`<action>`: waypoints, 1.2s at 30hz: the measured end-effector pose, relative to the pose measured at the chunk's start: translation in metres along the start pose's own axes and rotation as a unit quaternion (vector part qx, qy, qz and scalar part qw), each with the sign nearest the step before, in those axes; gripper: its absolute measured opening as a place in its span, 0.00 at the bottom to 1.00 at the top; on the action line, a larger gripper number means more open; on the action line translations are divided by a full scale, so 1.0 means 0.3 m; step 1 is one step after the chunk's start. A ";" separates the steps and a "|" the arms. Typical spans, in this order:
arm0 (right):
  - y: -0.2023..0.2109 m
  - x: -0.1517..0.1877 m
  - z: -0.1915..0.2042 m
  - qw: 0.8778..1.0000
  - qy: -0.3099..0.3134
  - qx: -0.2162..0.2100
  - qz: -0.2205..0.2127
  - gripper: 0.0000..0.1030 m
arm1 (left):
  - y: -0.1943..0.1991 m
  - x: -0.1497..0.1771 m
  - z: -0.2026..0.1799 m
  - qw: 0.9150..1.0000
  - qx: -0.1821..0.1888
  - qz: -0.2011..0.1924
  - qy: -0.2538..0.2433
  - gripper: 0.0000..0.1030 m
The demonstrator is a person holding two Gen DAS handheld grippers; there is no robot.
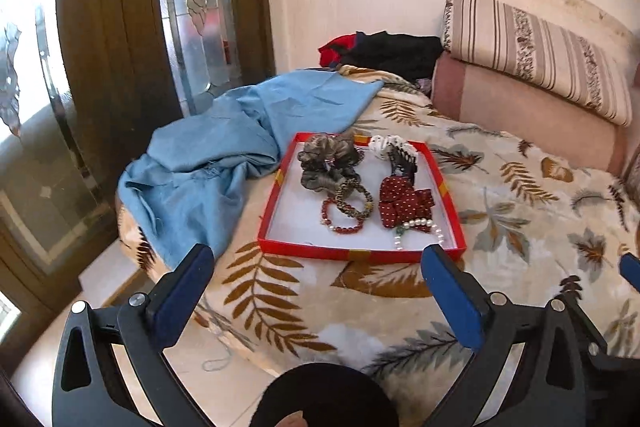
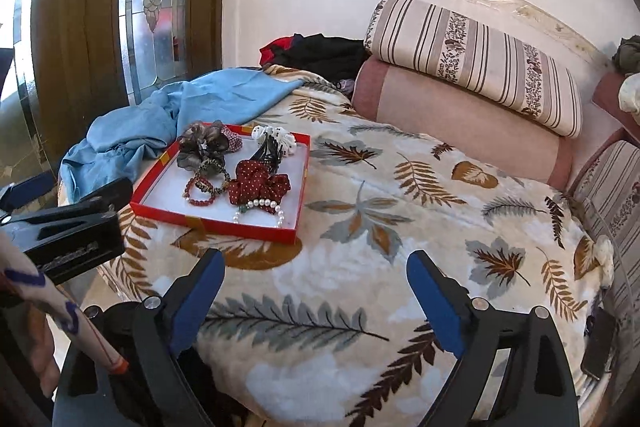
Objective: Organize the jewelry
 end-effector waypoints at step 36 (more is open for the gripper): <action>-0.034 0.043 0.052 1.000 0.023 -0.011 0.017 0.92 | -0.085 0.037 0.034 0.998 -0.024 0.056 -0.009 1.00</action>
Point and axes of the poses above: each gripper's, at about its wrist camera, not at the fingertips, and y roughly against the way its jaws point, z to its left, x to its underside, the point moved 4 cm from there along -y, roughly the way its jaws point, and after that the axes turned 5 degrees about -y, right-handed, at the moved point
